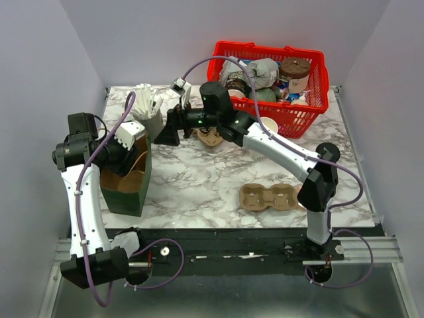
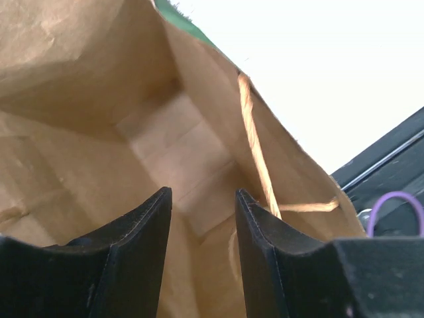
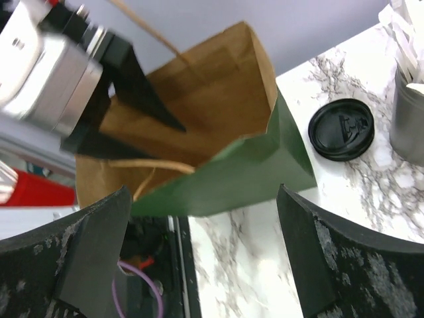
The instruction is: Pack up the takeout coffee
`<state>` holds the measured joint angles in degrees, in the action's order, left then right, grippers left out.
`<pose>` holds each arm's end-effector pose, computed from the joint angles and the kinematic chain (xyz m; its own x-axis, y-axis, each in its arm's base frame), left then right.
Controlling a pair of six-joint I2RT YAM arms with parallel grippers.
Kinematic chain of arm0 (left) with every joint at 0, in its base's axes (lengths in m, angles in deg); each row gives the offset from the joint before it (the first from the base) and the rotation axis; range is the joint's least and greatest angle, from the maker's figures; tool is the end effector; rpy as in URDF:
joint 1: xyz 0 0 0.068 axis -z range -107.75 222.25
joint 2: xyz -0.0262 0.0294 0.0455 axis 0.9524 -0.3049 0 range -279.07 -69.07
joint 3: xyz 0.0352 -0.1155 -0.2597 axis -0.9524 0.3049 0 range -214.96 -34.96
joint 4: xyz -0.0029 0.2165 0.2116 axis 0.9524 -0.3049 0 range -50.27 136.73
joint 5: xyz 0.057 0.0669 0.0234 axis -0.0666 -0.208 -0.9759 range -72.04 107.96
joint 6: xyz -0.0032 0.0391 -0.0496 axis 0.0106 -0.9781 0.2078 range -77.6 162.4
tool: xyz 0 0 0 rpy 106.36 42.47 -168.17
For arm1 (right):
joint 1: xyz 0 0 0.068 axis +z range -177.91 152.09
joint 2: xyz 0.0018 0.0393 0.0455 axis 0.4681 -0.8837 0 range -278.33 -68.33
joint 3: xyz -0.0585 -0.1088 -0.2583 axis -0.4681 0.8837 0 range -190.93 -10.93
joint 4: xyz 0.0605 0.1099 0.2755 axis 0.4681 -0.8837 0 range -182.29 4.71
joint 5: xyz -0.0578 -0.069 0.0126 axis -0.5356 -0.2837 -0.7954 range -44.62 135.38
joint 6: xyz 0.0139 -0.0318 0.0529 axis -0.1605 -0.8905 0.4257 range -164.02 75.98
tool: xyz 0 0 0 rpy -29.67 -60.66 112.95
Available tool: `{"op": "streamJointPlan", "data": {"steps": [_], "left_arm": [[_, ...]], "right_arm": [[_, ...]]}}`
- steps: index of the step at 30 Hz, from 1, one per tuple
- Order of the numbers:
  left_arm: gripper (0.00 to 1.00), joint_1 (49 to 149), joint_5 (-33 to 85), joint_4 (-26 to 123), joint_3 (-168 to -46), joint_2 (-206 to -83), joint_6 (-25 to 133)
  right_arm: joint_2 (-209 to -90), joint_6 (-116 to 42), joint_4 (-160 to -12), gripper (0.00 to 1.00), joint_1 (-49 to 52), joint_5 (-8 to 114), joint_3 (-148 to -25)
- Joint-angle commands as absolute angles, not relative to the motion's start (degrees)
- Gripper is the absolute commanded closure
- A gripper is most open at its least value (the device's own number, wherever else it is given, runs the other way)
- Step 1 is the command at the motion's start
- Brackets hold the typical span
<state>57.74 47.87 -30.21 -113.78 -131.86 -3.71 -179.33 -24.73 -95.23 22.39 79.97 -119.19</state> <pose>0.2096 0.0293 0.3967 -0.5738 0.4968 -0.6512 0.6219 0.7816 0.0483 0.3122 0.4192 0.3942 -0.4585 -0.1265 -0.8797 -0.8854 0.1500 0.4399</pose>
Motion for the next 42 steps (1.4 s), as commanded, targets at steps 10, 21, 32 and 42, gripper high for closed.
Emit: {"op": "streamJointPlan", "data": {"steps": [10, 21, 32, 42], "left_arm": [[0.47, 57.8, 63.2, -37.9, -111.5, -130.1, -0.3], [0.43, 57.8, 65.8, -35.5, -110.2, -126.4, 3.5], [0.38, 57.8, 69.7, -31.4, -116.7, -125.9, 6.1], [0.22, 57.8, 66.9, -14.4, -130.2, -124.4, 23.7]], "right_arm": [[-189.5, -7.3, -94.7, 0.05, 23.6, 76.7, -126.6], [-188.6, -9.0, -102.9, 0.29, 24.7, 71.0, -127.5], [-180.3, -23.9, -103.4, 0.94, 21.8, 74.0, -116.4], [-168.3, -22.3, -99.4, 0.99, 16.3, 65.9, -105.1]]}}
